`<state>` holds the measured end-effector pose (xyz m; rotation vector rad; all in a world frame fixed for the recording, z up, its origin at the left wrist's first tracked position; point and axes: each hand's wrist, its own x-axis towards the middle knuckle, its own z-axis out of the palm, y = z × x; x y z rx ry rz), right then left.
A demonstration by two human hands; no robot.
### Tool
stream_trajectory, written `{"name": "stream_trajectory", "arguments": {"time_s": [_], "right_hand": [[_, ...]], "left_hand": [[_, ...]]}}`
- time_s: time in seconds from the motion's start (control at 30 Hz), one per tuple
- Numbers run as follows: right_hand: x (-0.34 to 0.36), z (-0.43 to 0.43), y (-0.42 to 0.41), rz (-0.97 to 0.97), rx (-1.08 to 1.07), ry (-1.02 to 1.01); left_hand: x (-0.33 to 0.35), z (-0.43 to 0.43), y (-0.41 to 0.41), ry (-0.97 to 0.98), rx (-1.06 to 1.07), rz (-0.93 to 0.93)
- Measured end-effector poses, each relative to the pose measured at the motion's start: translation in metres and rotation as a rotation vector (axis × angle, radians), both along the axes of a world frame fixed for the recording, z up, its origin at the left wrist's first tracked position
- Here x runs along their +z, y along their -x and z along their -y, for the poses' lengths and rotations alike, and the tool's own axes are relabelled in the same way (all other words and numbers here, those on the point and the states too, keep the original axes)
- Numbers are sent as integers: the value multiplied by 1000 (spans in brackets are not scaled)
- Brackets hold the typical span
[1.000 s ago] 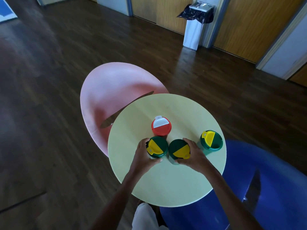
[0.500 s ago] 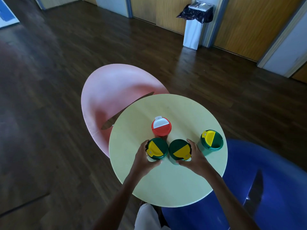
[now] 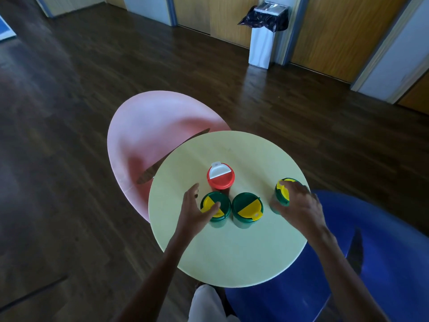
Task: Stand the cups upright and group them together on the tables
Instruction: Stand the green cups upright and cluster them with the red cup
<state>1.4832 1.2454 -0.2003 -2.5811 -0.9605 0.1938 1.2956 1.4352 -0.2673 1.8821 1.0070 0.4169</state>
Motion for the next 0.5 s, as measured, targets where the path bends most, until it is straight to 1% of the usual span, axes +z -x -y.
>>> {"name": "stream_trajectory", "arguments": {"time_s": [0.03,0.1,0.17,0.2,0.27,0.33,0.43,0.5], "right_hand": [[0,2,-11,16,21,39],[-5,4,-36,-7,86,211],[-14,4,-59,-101,127,374],[-19,2,-68,-151,153,421],[-26,-2,-80,-210,216,462],[-28,-5,-86,-216,252,464],[-28,-5,-92,-194,267,456],[-30,-6,-93,-121,245,462]], "left_hand": [[4,-5,-7,-33,-23,0],[14,-14,-21,-117,-101,-13],[20,-24,-37,-185,-175,-71],[22,-29,-44,-205,-207,-115],[26,-36,-57,-218,-272,-201],[29,-42,-69,-241,-327,-284],[26,-46,-77,-285,-354,-360],[23,-46,-77,-311,-345,-370]]}}
